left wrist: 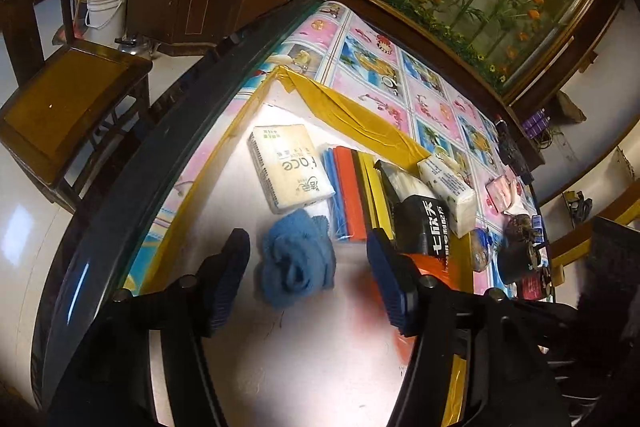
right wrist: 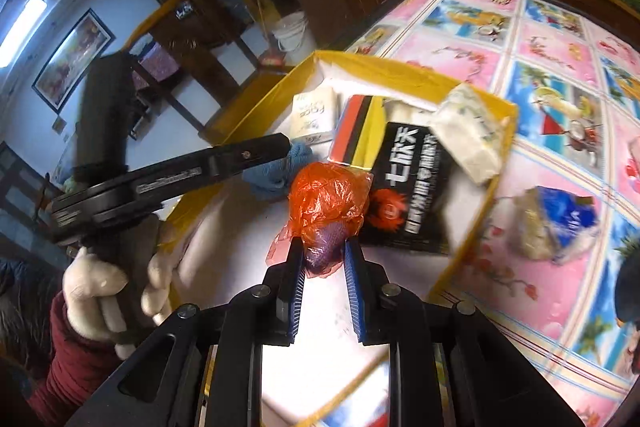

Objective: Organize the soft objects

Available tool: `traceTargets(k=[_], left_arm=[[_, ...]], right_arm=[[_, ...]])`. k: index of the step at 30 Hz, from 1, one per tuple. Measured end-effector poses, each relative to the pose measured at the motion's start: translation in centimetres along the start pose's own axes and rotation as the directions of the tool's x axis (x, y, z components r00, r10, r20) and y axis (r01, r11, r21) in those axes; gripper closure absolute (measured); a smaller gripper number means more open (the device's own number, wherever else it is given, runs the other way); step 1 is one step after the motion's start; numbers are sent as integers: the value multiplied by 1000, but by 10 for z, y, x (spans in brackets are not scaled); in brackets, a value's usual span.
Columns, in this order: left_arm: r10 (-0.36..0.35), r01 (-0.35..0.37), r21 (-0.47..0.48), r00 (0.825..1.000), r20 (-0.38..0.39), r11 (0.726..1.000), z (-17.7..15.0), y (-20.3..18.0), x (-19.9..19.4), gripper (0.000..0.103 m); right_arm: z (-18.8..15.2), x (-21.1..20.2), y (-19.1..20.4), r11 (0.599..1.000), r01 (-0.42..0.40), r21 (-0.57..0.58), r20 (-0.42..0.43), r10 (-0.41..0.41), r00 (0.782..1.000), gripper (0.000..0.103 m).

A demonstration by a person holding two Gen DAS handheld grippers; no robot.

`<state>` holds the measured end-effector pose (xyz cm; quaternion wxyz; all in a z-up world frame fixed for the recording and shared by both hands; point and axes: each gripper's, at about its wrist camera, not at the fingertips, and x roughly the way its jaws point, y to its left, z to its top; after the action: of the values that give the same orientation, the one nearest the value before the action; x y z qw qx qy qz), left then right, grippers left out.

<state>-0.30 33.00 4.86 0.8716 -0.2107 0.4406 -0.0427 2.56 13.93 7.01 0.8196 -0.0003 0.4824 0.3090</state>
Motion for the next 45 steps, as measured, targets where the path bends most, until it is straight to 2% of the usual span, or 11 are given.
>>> traceTargets(k=[3,4,9,13,17,21,25,29,35,40,45], left_arm=[[-24,24,-15,999,28,1000,-6,2,-19,43],[-27,28,-15,999,39,999,-8,1,-25,43],[-57,59,-16,994,88,998,-26,-7,-54,43],[-112,115,-28,990,86,993,-44,-23,-62,43],[-175,176,-10,982,64,984,-66,-52,-64,42],[-256,256,-11,966,27,966,-86,-82,-59,38],[-309,310,21,951,-26,951,-108,-119,-50,38],[-282,291,102,955,-91,951,-125,-149,-38,38],[-201,222,223,973,-111,949,-128,-179,-28,38],[-100,130,422,991,-91,897,-108,-211,-10,38],[-33,86,504,993,-113,860,-78,-231,31,38]], right_arm=[[4,18,1,1000,27,-11,-15,-27,1000,79],[6,24,4,999,31,-9,-16,-31,999,70],[-6,8,6,1000,29,-9,27,-28,999,59],[-24,-35,-2,1000,24,1,104,-24,994,51],[-51,-84,-24,999,45,27,186,-49,981,49],[-86,-141,-63,990,100,95,271,-122,955,38],[-122,-189,-111,966,152,210,321,-215,922,37],[-165,-232,-163,913,166,373,354,-305,884,36],[-193,-249,-193,873,162,460,354,-348,868,33],[-195,-242,-212,858,131,497,366,-344,864,32],[-183,-229,-241,843,103,528,398,-352,847,33]])
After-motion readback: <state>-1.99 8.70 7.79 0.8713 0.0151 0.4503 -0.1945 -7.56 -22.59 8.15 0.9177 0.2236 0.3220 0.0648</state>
